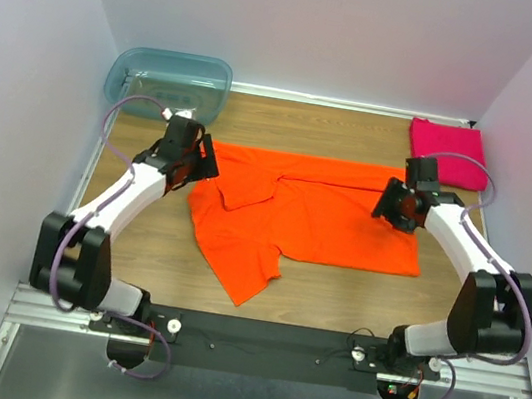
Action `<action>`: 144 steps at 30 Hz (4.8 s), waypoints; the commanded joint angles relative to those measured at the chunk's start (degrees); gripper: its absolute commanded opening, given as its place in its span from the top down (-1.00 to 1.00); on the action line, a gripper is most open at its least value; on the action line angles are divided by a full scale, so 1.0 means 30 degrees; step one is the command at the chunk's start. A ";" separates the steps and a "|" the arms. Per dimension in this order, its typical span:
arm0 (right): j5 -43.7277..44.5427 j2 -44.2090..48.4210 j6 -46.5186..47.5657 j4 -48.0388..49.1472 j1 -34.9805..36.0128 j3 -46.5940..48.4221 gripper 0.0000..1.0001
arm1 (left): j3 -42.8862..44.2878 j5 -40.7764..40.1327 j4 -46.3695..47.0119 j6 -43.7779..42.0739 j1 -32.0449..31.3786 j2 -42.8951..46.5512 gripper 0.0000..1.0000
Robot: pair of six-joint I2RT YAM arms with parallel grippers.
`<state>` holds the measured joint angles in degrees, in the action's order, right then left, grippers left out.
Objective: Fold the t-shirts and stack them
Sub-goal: Fold the tshirt
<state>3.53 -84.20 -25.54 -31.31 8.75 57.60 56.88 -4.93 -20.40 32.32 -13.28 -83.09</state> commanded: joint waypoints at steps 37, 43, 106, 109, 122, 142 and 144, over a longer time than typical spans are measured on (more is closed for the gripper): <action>0.0611 0.4075 -0.1770 -0.3773 -0.6726 -0.5197 -0.09 | -0.5893 0.0325 -0.3513 0.2060 -0.3396 0.0861 0.15; 0.0609 0.4249 -0.2179 -0.3479 -0.6814 -0.5519 -0.09 | -0.5777 0.0295 -0.3307 0.2206 -0.3426 0.0655 0.69; 0.0143 0.0153 -0.0804 -0.1897 -0.7225 -0.1069 0.99 | -0.1970 -0.0818 -0.4713 0.0801 0.0000 0.1332 1.00; -0.0121 -0.0814 -0.0541 -0.1897 -0.7225 -0.0219 0.99 | -0.1443 -0.0731 -0.4566 0.0333 0.0294 0.0745 1.00; -0.1557 -0.3103 -0.0363 -0.1458 -0.6932 0.1714 0.99 | -0.0270 0.0178 -0.4068 -0.0664 0.0822 -0.1336 1.00; -0.0708 -0.4334 -0.0832 -0.0725 -0.6522 0.2566 0.99 | 0.0463 0.0471 -0.3629 -0.1250 0.1642 -0.2450 1.00; -0.0679 -0.4538 -0.0862 -0.0638 -0.6434 0.2596 0.99 | 0.0463 0.0559 -0.3541 -0.1279 0.1672 -0.2567 1.00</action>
<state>-1.21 -96.44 -27.62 -35.46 -10.81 63.61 57.01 -2.48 -31.57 29.78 -9.32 -89.97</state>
